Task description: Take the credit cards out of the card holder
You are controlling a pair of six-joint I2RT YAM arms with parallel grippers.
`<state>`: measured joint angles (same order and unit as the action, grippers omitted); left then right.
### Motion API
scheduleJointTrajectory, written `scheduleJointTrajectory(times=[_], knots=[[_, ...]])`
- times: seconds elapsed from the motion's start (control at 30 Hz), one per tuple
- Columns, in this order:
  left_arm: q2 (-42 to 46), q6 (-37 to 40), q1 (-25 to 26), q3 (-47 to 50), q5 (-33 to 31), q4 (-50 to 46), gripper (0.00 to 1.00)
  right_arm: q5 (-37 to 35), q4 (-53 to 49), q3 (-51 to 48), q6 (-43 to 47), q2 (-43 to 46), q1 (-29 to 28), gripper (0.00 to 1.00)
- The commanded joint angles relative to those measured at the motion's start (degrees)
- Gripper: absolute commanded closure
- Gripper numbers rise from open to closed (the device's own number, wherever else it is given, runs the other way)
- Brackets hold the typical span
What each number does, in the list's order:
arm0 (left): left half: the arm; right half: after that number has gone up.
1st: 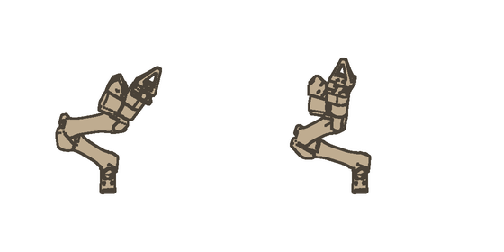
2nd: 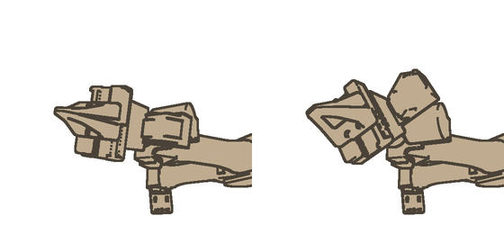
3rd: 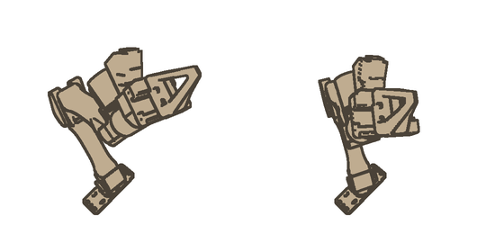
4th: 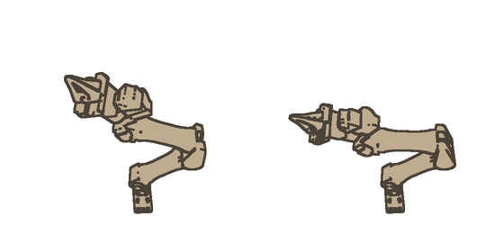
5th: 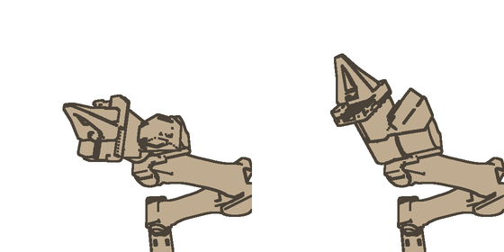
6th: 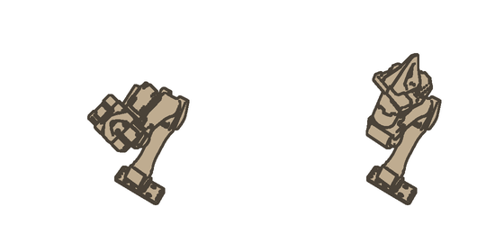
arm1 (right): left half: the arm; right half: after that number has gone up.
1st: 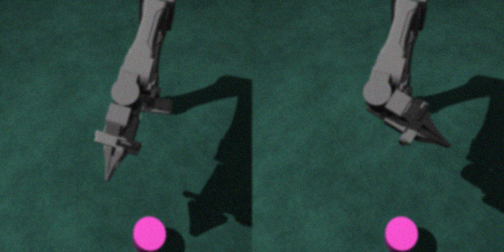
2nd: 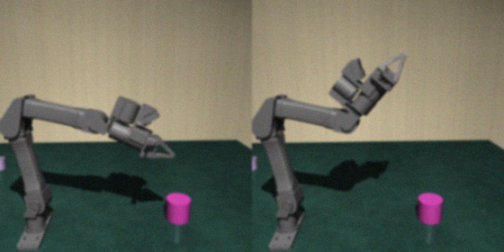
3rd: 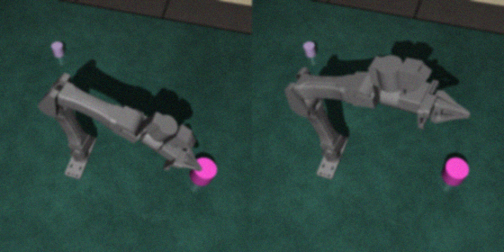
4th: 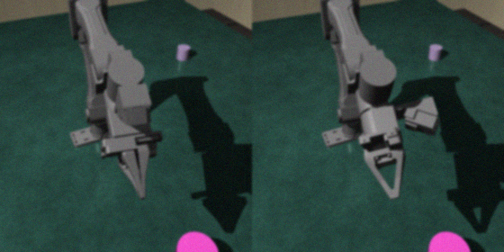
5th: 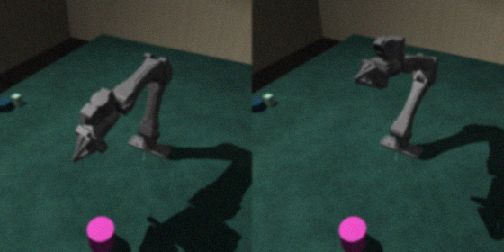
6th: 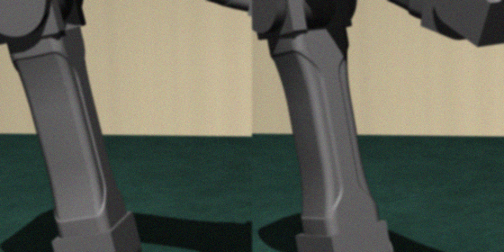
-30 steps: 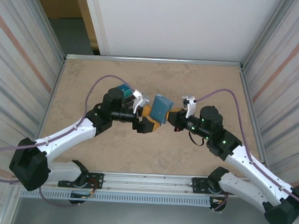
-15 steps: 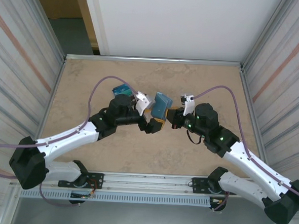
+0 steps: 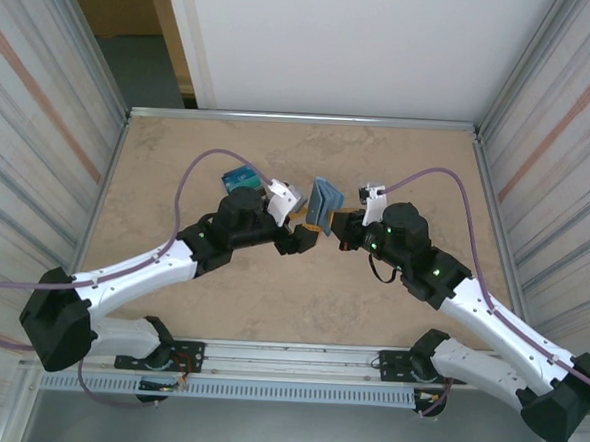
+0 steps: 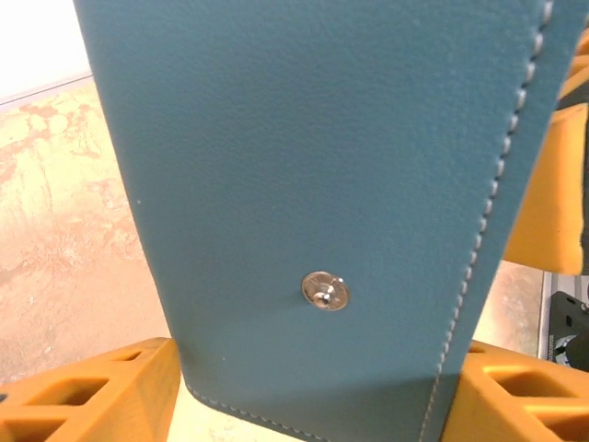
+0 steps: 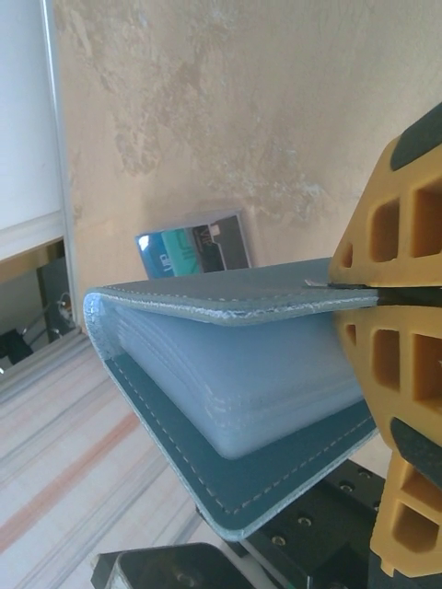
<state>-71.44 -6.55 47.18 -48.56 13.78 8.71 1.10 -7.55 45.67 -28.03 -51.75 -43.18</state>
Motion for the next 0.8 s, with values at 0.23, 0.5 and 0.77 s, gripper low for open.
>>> scheduleJointTrajectory(times=[0.23,0.5,0.77], knots=[[2.99,-0.45,-0.07,-0.73,-1.65,0.79,0.5,-1.46,-0.18,2.07,-1.16,1.31,-0.58,1.0],[3.67,-0.96,-0.08,-0.49,-1.5,0.69,0.68,-1.39,-0.09,1.88,-1.38,1.47,-0.59,1.0],[4.02,-1.59,-0.07,-0.23,-1.03,0.56,0.71,-2.07,-0.03,1.27,-1.63,1.9,-0.53,1.0]])
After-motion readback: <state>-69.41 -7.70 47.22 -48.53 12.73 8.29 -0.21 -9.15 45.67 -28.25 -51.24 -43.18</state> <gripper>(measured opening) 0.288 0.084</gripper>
